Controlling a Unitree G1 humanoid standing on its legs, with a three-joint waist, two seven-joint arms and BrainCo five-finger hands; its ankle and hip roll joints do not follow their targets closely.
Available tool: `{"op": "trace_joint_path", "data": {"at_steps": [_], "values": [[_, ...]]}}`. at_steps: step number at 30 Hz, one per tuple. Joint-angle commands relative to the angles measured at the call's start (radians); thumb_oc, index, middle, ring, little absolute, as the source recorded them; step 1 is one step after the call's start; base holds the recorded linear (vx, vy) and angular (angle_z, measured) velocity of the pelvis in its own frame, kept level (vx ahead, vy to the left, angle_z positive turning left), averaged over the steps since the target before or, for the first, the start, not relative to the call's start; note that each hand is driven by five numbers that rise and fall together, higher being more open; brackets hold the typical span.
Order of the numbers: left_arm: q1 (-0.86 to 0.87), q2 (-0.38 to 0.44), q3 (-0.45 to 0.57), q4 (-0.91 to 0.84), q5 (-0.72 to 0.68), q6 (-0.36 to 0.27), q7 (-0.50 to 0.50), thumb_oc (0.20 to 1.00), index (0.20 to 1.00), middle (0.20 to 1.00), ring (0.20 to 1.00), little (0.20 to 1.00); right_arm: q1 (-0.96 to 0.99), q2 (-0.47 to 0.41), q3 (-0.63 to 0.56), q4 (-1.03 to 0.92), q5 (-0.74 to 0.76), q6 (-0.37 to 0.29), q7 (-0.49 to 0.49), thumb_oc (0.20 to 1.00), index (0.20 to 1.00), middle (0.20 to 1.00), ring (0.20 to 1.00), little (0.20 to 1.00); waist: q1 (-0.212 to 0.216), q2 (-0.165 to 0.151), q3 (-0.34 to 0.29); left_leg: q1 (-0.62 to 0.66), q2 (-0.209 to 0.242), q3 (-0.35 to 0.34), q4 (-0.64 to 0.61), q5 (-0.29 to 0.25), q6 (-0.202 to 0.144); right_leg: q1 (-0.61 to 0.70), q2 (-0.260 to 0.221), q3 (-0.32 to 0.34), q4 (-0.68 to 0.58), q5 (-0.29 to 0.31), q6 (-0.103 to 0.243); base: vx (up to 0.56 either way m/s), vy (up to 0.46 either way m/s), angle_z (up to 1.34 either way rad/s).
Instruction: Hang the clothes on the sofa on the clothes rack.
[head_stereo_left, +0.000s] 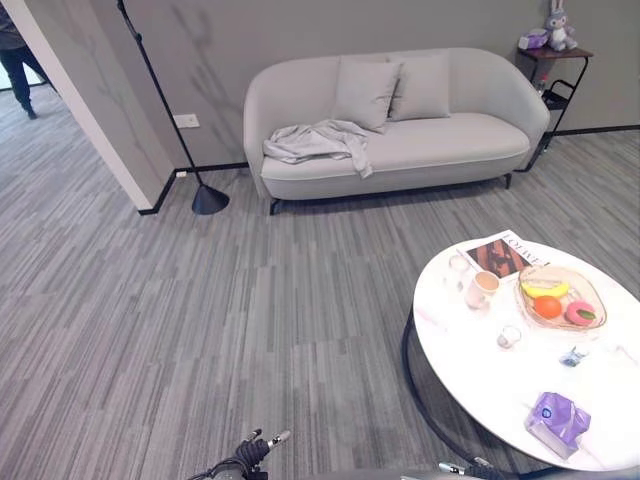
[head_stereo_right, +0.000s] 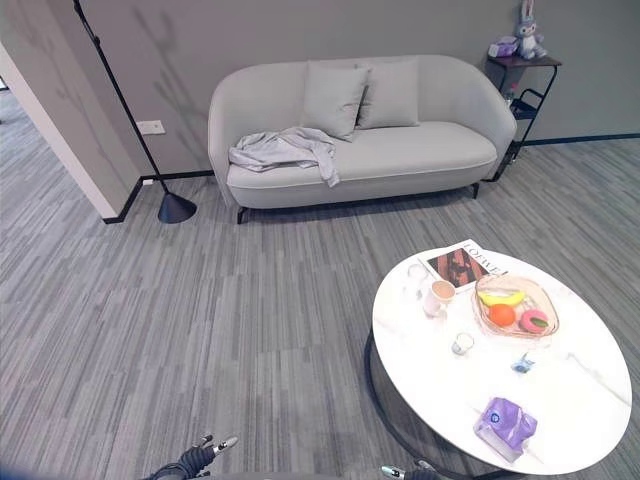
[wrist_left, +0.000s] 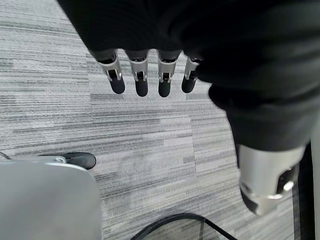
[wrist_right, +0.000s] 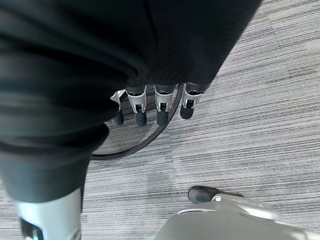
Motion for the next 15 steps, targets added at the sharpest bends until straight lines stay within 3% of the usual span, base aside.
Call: {"op": "trace_joint_path", "data": {"at_steps": [1, 7, 9, 15], "values": [[-0.067, -0.008, -0.003, 0.022, 0.003, -0.038, 0.009, 1.000, 1.000, 1.000, 1.000, 1.000, -0.047, -0.016, 0.022, 0.026, 0.015, -0.021, -0.008, 1.000, 1.000, 1.000, 1.000, 1.000, 0.009, -0.036, 0.006, 0.057, 0.052, -0.082, -0.084, -0.013, -0.074, 0.053, -0.113, 0.024, -0.110, 0.096, 0.136, 0.00, 0.000, 0.00], [-0.078, -0.002, -0.013, 0.033, 0.035, -0.035, 0.014, 1.000, 1.000, 1.000, 1.000, 1.000, -0.052, -0.015, 0.028, 0.024, 0.013, -0.022, -0.008, 1.000, 1.000, 1.000, 1.000, 1.000, 0.008, -0.037, 0.006, 0.057, 0.050, -0.086, -0.084, -0.013, -0.073, 0.056, -0.115, 0.022, -0.110, 0.096, 0.136, 0.00, -0.004, 0.03], [-0.084, 0.003, -0.057, 0.034, 0.115, -0.039, 0.015, 1.000, 1.000, 1.000, 1.000, 1.000, -0.060, -0.020, 0.038, 0.018, -0.006, -0.022, -0.008, 1.000, 1.000, 1.000, 1.000, 1.000, 0.002, -0.034, 0.005, 0.060, 0.048, -0.083, -0.084, -0.016, -0.072, 0.057, -0.115, 0.027, -0.110, 0.097, 0.136, 0.00, 0.000, 0.00], [-0.089, 0.007, -0.066, 0.031, 0.123, -0.034, 0.015, 1.000, 1.000, 1.000, 1.000, 1.000, -0.065, -0.022, 0.048, 0.015, -0.017, -0.021, -0.005, 1.000, 1.000, 1.000, 1.000, 1.000, 0.000, -0.030, 0.009, 0.061, 0.050, -0.085, -0.084, -0.016, -0.073, 0.060, -0.116, 0.027, -0.110, 0.095, 0.135, 0.00, -0.005, 0.00]]}}
